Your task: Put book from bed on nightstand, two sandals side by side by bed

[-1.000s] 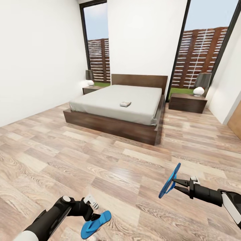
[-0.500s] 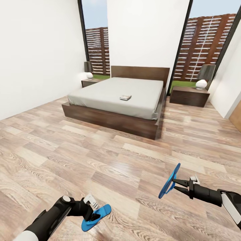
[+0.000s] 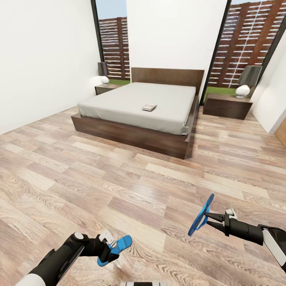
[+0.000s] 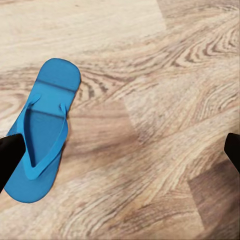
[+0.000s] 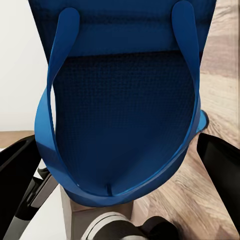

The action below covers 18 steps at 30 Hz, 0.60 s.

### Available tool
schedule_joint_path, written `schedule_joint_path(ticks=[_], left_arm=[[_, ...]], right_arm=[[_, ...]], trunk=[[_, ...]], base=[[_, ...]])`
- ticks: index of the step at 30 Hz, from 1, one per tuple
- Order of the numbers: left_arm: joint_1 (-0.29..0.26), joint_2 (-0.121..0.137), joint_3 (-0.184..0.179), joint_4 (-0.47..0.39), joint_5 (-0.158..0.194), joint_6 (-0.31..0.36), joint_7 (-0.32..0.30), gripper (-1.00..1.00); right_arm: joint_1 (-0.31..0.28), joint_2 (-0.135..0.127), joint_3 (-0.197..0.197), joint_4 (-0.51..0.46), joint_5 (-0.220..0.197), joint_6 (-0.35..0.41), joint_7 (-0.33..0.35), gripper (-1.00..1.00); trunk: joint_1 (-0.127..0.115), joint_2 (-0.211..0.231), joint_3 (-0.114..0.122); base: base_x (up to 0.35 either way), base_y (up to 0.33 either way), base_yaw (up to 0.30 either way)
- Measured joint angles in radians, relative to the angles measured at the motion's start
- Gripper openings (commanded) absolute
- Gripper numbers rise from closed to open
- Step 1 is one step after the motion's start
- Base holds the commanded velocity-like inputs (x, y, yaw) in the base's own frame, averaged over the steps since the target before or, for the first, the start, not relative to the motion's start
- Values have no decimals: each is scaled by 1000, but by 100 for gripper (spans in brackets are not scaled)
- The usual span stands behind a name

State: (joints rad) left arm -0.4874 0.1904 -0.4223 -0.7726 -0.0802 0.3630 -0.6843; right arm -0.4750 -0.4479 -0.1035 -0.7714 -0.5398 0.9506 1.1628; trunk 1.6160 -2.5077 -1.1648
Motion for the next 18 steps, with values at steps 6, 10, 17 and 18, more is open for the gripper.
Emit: schedule_joint_path(ticks=[6,10,17,18], left_arm=[[0,0,0,0,0,0,0,100],[0,1,1,0,0,0,1,100],[0,1,1,0,0,0,1,100],[0,1,2,0,0,0,1,100]], right_arm=[[0,0,0,0,0,0,0,-100],[0,0,0,0,1,0,0,-100],[0,0,0,0,1,0,0,-100],[0,0,0,0,1,0,0,-100]], trunk=[[3,-1,-23],[4,-2,-39],[8,-4,-66],[8,-4,-70]], base=[[0,0,0],[0,0,0],[0,0,0],[0,0,0]])
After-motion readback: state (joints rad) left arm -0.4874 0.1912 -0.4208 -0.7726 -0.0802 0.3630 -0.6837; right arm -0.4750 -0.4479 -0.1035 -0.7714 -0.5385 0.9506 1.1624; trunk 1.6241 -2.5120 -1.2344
